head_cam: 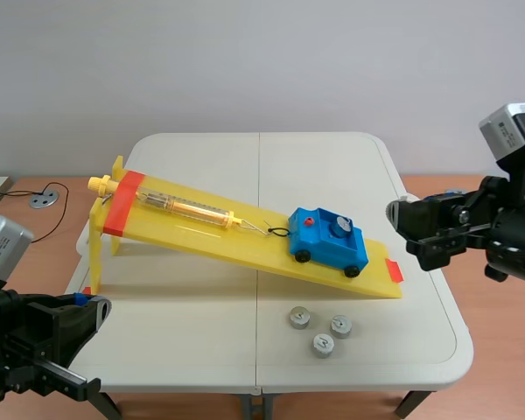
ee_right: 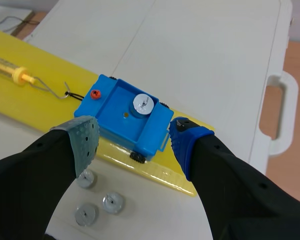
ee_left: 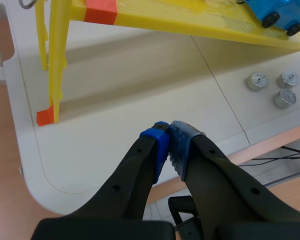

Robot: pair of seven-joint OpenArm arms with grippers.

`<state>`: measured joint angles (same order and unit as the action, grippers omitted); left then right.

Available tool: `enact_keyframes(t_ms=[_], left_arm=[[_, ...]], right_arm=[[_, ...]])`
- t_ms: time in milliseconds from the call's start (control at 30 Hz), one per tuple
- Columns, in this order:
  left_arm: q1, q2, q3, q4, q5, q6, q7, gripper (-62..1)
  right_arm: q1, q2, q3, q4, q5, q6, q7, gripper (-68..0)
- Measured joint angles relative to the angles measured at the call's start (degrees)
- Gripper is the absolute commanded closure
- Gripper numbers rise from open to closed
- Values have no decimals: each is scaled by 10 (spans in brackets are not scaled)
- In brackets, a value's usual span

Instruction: Place the four metal weights on the blue cart on the ramp.

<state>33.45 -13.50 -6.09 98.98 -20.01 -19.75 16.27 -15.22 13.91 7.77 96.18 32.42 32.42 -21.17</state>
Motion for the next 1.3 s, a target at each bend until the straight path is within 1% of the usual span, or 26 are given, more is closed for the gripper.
enact_keyframes(t_ms=[133, 233, 400, 500, 600, 733, 833, 933, 1100, 1300], left_arm=[[0, 0, 0, 0, 0, 0, 0, -25], [0, 0, 0, 0, 0, 0, 0, -25], [0, 0, 0, 0, 0, 0, 0, -25], [0, 0, 0, 0, 0, 0, 0, -25], [0, 0, 0, 0, 0, 0, 0, -25], [0, 0, 0, 0, 0, 0, 0, -25], [0, 0, 0, 0, 0, 0, 0, -25], [0, 0, 0, 0, 0, 0, 0, -25], [0, 0, 0, 0, 0, 0, 0, -25], [0, 0, 0, 0, 0, 0, 0, -25]], right_arm=[[-39, 37, 0, 36, 0, 4, -5, -320], [-64, 59, 0, 50, 0, 7, -13, -320], [-89, 76, 0, 52, -7, 12, -32, -320], [-92, 76, -9, 52, -28, 13, -34, -320], [-91, 76, -38, 52, -61, 12, -28, -319], [-91, 75, -90, 49, -117, 1, 2, -319], [-89, 69, -117, 33, -145, -2, 21, -319], [-78, 57, -140, 6, -170, -2, 34, -317], [-41, 35, -176, -59, -201, -6, 51, -317], [-2, 13, -210, -123, -227, -7, 64, -317]])
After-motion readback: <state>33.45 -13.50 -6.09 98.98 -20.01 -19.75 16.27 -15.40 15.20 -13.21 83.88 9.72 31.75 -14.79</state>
